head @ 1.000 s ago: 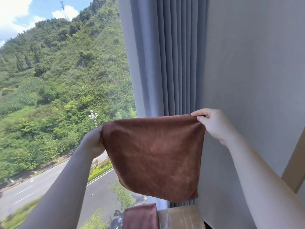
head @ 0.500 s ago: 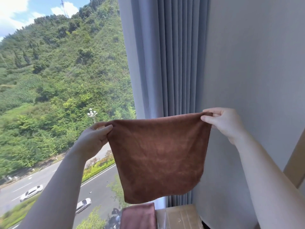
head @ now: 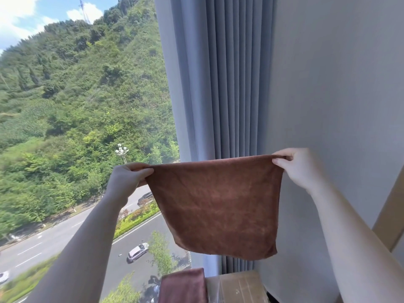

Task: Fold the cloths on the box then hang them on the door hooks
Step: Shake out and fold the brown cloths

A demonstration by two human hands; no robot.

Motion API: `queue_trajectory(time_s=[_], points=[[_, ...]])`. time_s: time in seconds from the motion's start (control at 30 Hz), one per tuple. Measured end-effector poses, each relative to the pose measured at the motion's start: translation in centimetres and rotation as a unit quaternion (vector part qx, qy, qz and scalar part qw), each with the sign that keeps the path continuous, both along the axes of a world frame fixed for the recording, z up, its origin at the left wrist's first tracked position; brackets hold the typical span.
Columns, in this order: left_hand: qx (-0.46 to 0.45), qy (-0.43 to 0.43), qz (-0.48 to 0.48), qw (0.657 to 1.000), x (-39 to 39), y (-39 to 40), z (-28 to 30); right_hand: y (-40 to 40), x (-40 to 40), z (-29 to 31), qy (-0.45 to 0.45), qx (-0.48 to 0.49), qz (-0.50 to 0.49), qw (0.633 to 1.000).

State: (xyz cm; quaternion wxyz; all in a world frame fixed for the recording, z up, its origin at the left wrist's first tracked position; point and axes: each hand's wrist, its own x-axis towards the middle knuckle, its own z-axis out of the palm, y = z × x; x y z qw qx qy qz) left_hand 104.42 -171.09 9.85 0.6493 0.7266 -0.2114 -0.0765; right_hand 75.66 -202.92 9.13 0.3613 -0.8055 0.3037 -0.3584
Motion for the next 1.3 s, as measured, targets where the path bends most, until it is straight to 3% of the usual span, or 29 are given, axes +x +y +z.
queue_trajectory(time_s=[0.27,0.47,0.7,1.1,1.3], points=[[0.023,-0.044,0.014,0.999,-0.1,-1.4,1.2,-0.4,0.4,-1.0,-0.029,0.017,-0.043,0.999],[-0.061,0.063,-0.044,0.995,-0.8,-3.3,0.8,0.3,0.1,-2.1,-0.105,0.12,-0.062,0.985],[-0.099,0.07,0.0,0.993,0.0,-4.0,0.1,1.3,0.4,-2.1,-0.132,0.091,-0.064,0.985],[-0.042,0.012,0.024,0.999,-0.5,-5.0,-0.4,0.7,0.3,-1.5,-0.178,0.014,-0.114,0.977],[-0.069,0.036,0.006,0.997,-0.6,-4.6,-0.1,0.6,0.3,-1.6,-0.186,0.013,-0.11,0.976]])
